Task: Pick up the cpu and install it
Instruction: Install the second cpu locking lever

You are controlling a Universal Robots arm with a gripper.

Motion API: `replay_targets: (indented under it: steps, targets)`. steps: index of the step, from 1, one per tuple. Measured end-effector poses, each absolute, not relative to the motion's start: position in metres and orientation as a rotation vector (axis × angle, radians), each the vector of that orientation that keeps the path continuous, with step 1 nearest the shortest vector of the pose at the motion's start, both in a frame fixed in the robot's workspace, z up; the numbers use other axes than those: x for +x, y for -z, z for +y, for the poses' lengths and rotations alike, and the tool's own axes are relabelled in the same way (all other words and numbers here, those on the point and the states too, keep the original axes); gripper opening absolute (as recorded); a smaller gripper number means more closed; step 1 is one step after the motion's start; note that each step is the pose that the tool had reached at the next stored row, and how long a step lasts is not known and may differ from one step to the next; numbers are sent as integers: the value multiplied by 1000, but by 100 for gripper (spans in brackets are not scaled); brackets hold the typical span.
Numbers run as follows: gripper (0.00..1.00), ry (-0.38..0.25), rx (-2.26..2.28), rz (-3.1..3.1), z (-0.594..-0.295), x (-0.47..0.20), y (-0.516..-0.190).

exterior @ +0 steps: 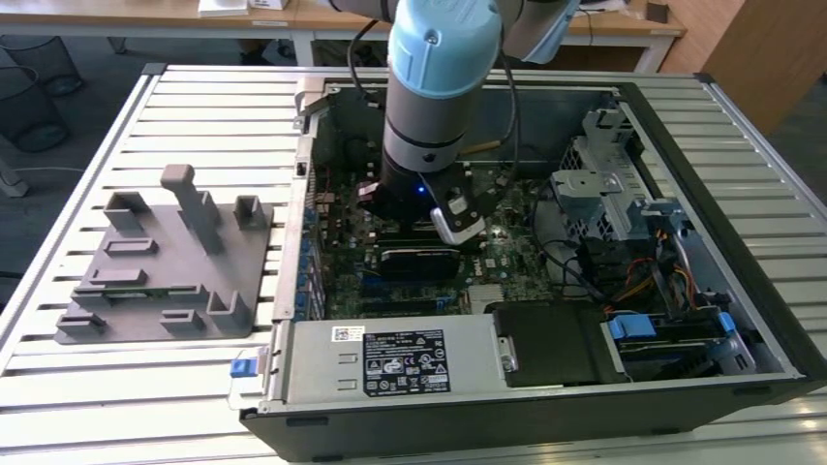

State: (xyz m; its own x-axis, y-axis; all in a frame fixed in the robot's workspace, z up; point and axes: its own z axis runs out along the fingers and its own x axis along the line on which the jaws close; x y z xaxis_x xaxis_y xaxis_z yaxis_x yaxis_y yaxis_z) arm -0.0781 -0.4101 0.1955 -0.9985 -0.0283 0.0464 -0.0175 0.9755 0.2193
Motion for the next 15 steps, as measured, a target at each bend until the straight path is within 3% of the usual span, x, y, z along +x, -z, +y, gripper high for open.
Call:
replay_targets:
  steps: [15]
  targets:
    - [11, 417, 38, -3065, -410, -81, -191]
